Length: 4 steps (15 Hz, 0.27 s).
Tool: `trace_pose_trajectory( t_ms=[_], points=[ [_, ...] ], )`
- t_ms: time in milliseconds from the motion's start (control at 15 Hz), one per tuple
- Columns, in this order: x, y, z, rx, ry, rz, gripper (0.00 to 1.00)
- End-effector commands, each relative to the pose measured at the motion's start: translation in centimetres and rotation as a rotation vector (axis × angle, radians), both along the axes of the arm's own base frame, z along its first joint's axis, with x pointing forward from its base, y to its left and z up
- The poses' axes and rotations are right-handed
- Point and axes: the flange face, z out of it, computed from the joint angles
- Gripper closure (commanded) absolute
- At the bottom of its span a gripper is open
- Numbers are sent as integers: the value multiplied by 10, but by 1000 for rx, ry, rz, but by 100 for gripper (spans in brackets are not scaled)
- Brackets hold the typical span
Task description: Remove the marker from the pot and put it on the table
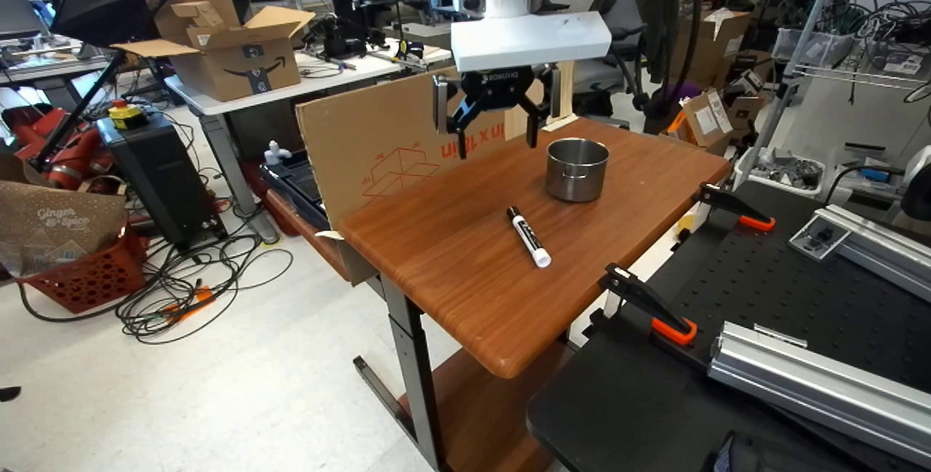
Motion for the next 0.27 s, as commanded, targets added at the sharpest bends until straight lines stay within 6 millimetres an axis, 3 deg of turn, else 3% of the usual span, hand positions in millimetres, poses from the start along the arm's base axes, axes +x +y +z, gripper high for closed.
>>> trace_pose_trajectory(
  t_ms=[0, 200],
  points=[
    [0, 0, -4, -2, 8, 1, 0],
    [1, 0, -7, -3, 10, 1, 0]
  ],
)
